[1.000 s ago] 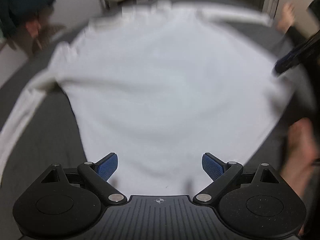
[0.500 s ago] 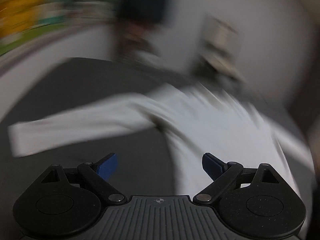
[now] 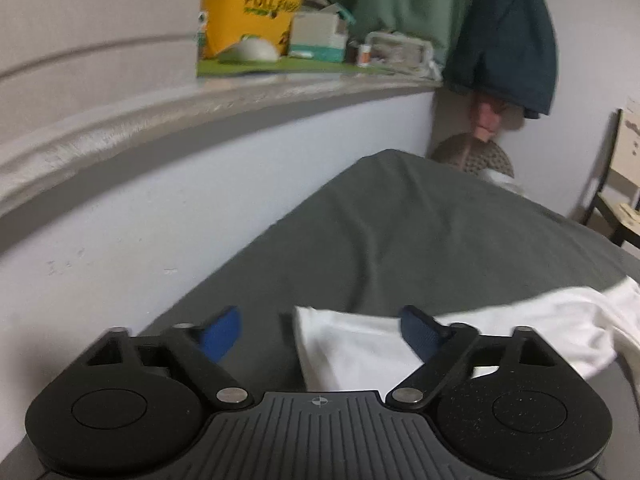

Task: Fold clothes
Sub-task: 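Move the closed left gripper over the shirt toward the collar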

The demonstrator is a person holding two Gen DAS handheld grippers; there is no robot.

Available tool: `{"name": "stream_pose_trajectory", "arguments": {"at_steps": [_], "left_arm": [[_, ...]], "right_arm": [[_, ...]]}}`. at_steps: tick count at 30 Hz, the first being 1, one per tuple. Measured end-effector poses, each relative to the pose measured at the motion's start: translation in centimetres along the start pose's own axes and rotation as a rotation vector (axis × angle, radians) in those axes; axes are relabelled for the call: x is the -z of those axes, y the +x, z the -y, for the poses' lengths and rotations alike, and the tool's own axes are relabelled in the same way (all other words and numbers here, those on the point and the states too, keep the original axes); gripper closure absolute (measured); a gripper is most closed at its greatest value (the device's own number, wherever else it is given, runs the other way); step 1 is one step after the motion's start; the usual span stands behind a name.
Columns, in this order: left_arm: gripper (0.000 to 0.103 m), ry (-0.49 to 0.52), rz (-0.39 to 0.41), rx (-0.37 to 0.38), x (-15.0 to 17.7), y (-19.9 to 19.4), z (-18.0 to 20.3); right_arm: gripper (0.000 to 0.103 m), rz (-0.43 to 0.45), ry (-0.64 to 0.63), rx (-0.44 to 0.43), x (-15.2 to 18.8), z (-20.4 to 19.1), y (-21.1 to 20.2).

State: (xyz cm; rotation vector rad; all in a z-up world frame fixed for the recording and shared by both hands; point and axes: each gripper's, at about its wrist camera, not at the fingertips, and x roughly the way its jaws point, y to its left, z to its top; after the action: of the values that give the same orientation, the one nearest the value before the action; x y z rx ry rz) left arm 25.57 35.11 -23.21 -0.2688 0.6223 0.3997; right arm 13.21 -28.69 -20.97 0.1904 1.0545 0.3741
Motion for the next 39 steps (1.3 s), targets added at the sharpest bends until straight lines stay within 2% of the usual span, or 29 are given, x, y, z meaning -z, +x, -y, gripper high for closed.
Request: {"name": "stream_pose_trajectory", "arguments": {"at_steps": [3,5,6,8,9,10,13,15,19,23,27,31,33,35,37,39], "left_arm": [[0.036,-0.04,-0.048,0.045,0.3,2.3,-0.7],[0.045,-0.012,-0.059,0.045,0.5,3.4,-0.5],[0.062,0.004,-0.068,0.037,0.8,4.1,-0.4],[0.08,0.029,-0.072,0.013,1.2,5.1,-0.2],[0.093,0.037,-0.057,0.001,1.3,5.2,0.0],[0.097,0.024,-0.04,0.003,1.2,5.0,0.0],[0.099,-0.054,0.056,0.046,0.8,3.1,-0.2],[0.1,-0.119,0.103,0.113,0.0,1.0,-0.3],[0.1,-0.313,0.193,0.328,-3.0,-4.7,-0.5],[0.1,-0.325,0.324,0.579,-8.0,-12.6,4.0],[0.1,-0.184,0.359,0.804,-11.2,-20.8,12.3],[0.101,-0.032,0.303,1.01,-10.2,-26.8,23.1],[0.101,0.08,0.271,1.101,-7.5,-29.2,28.9],[0.101,0.195,0.187,1.149,-2.9,-30.2,34.0],[0.101,0.309,0.096,1.189,2.0,-31.0,39.0],[0.101,0.423,0.025,1.181,7.7,-31.0,42.4]], "right_arm": [[0.053,-0.016,0.005,0.012,0.2,0.0,-0.1],[0.053,-0.022,0.021,0.014,0.4,0.1,-0.2],[0.053,-0.026,0.024,0.017,0.4,0.0,0.0],[0.053,-0.034,0.023,0.024,0.4,-0.2,0.4],[0.053,-0.037,0.02,0.028,0.5,-0.4,0.5],[0.053,-0.04,0.018,0.03,0.6,-0.6,0.7],[0.053,-0.048,0.019,0.032,0.8,-1.0,0.9],[0.053,-0.05,0.023,0.033,1.0,-1.2,0.7],[0.053,-0.028,0.028,0.018,1.3,-1.6,0.0],[0.053,0.013,0.05,-0.003,1.7,-1.5,-1.0],[0.053,0.08,0.116,-0.053,2.2,-0.8,-2.5],[0.053,0.166,0.208,-0.088,3.0,0.9,-4.7],[0.053,0.221,0.264,-0.1,3.5,2.3,-6.3],[0.053,0.301,0.311,-0.112,4.0,3.8,-8.5],[0.053,0.39,0.352,-0.11,4.5,5.6,-11.3],[0.052,0.445,0.394,-0.094,5.0,7.6,-13.5]]}}
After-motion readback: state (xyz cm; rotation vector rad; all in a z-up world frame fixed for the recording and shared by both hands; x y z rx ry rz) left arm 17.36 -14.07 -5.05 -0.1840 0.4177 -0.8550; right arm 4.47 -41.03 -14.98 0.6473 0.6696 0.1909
